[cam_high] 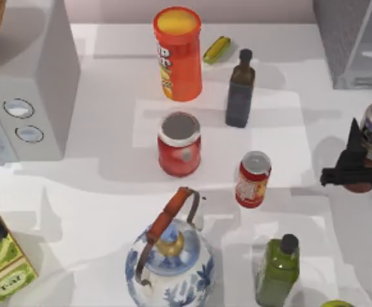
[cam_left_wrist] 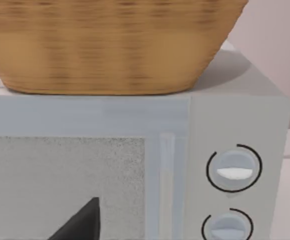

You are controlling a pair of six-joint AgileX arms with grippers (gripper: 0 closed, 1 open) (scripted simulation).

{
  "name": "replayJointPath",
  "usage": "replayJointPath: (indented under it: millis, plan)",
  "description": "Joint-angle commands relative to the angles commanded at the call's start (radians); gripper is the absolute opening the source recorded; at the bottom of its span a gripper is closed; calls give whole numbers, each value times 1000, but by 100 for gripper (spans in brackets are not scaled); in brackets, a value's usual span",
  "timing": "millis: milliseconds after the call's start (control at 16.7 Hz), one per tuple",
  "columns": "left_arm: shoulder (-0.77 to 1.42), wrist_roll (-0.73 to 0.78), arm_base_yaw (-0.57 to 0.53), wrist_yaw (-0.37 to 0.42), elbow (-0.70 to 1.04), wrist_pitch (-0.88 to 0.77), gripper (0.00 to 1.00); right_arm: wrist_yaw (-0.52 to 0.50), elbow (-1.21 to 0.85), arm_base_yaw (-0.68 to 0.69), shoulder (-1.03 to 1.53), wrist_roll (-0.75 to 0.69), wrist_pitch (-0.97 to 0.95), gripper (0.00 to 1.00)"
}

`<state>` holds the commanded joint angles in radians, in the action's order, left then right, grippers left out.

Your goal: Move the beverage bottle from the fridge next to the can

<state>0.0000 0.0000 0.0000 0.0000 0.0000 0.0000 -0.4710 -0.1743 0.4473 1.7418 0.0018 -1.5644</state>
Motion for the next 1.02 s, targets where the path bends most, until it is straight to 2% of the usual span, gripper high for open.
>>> replayJointPath:
  millis: [660, 1020]
  plan:
    - [0, 0, 0, 0, 0, 0, 100, 0, 0, 0, 0, 0, 0, 98]
    - [0, 0, 0, 0, 0, 0, 100, 0, 0, 0, 0, 0, 0, 100]
